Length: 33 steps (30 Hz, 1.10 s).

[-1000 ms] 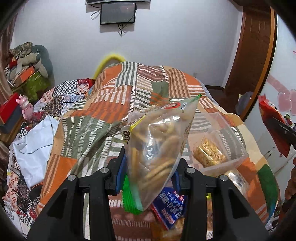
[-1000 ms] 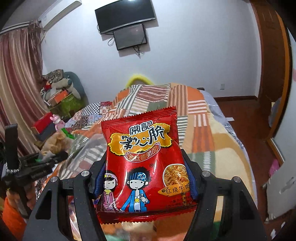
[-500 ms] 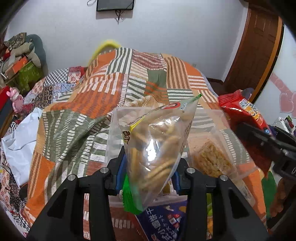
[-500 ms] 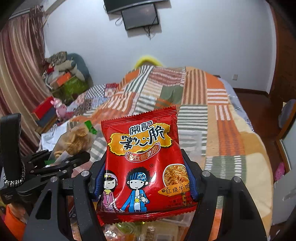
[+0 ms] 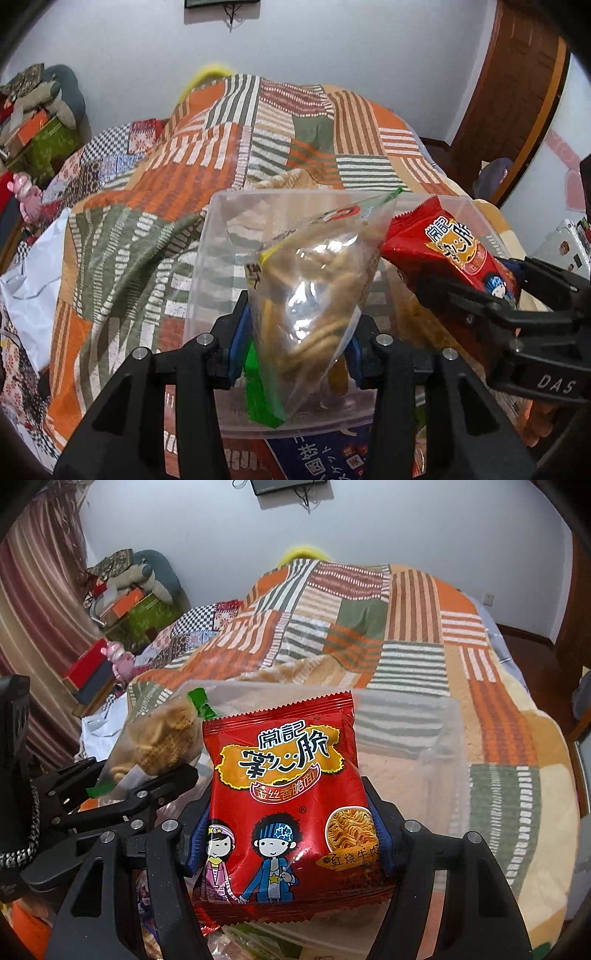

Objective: Organize snacks
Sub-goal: 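Lift both bags over the clear box, lower them in and open both grippers, then grasp the blue snack bag with the left gripper while the right grasps the orange-snack bag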

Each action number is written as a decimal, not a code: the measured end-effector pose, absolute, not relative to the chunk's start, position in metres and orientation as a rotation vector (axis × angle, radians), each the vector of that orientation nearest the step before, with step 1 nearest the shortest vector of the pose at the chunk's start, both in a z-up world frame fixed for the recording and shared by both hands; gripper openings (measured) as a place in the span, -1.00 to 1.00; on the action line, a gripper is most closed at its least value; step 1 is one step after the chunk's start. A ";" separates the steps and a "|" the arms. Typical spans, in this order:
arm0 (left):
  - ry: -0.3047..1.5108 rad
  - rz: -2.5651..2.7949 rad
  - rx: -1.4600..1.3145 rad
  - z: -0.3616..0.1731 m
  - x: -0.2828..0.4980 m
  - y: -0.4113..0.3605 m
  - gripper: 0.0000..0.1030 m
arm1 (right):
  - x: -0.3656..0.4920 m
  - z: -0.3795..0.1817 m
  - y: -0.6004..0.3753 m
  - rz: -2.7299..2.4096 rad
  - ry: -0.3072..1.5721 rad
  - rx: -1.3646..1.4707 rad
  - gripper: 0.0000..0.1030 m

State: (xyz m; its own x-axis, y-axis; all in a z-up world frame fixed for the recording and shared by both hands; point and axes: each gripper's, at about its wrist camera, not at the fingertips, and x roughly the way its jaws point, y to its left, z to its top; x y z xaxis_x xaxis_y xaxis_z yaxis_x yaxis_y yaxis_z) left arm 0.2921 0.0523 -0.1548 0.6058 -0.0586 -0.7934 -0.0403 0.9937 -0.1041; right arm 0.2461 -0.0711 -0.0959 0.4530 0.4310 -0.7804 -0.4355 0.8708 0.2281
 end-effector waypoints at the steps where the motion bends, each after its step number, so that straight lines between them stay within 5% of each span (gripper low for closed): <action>1: 0.924 -0.007 -0.122 -0.156 0.292 0.053 0.00 | 0.246 -0.097 -0.071 0.534 0.972 -0.007 0.31; 20: 0.815 -0.007 -0.102 -0.107 0.240 0.054 0.42 | 0.214 -0.052 -0.092 0.512 0.839 -0.047 0.49; 25: 0.808 -0.002 -0.090 -0.099 0.218 0.052 0.69 | 0.197 -0.039 -0.106 0.509 0.792 -0.042 0.54; 33: 0.842 0.001 -0.080 -0.110 0.192 0.052 0.74 | 0.168 -0.039 -0.120 0.495 0.757 -0.066 0.63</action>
